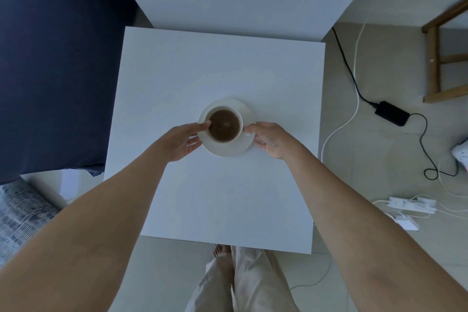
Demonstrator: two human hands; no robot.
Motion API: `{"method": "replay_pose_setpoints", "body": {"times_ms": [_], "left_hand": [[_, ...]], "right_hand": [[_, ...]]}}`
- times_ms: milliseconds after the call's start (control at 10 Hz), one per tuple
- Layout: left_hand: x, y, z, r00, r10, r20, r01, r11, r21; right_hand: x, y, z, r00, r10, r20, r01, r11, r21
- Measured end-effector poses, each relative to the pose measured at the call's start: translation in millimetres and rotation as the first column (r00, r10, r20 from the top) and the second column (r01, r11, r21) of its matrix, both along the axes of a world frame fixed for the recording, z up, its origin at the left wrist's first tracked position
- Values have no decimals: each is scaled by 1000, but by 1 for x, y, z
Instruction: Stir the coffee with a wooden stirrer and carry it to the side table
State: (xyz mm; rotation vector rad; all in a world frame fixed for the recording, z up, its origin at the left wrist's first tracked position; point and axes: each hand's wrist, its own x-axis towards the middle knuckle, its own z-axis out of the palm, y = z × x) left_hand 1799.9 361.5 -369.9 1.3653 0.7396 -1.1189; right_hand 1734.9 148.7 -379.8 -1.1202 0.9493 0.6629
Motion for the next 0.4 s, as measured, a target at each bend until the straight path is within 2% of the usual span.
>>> {"method": "replay_pose_setpoints", "body": {"times_ms": [200, 300, 400], "left_hand": [[-1, 0, 1, 999, -33, 4, 33, 997, 63], [-5, 1, 8, 999, -30, 13, 30, 998, 60], [-21, 12, 15, 999, -26, 34, 23, 997, 73]], "right_hand": [[-1, -3, -6, 988, 148, -39, -152, 974, -166], [-5, -1, 5, 975, 221, 9, -206, 922, -328], [-16, -13, 36, 959, 253, 124, -145, 819, -555]]}}
